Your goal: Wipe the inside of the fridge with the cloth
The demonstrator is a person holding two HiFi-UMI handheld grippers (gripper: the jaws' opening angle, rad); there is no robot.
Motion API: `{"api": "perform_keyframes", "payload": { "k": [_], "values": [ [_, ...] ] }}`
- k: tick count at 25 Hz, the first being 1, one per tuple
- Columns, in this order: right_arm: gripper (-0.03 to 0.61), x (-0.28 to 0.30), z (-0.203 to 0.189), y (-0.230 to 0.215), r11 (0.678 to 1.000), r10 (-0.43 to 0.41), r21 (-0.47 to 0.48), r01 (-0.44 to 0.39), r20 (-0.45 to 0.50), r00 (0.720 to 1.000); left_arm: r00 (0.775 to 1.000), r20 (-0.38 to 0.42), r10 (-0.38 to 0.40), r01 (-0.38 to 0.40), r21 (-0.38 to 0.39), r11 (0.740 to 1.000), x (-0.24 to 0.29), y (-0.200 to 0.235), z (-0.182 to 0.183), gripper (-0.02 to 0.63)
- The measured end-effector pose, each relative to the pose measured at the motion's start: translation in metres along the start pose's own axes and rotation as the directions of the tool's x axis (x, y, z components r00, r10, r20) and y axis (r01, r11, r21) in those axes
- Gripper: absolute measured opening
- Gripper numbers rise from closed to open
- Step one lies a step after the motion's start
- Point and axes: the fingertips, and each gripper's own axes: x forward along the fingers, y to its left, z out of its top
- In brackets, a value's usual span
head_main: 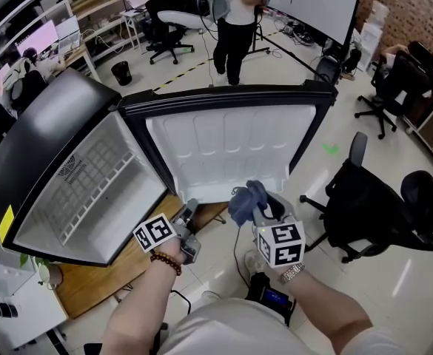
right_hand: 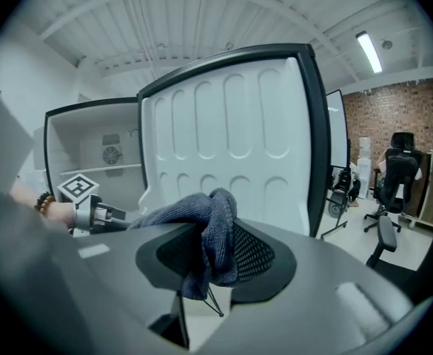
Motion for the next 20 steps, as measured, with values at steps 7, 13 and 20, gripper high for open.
{"api": "perform_keyframes", "payload": {
  "k": [7,13,20],
  "values": [
    [0.12,-0.006,-0.018,0.07,0.989,0.143,-0.037,-0.143,-0.015,0.99,0.998,-0.012,-0.059,0.059,0.026,0.998,-0.01,-0.023,0.005,0.083],
    [0.12,0.002,-0.031,0.09,0.985,0.167,-0.045,-0.169,-0.048,0.985,0.995,-0.013,-0.097,0.097,0.056,0.994,-0.011,-0.04,0.017,0.08],
    [0.12,0.032,-0.039,0.106,0.985,0.162,-0.044,-0.166,-0.074,0.984,0.993,-0.032,-0.115,0.117,0.061,0.991,-0.005,-0.047,0.027,0.077]
  ]
}}
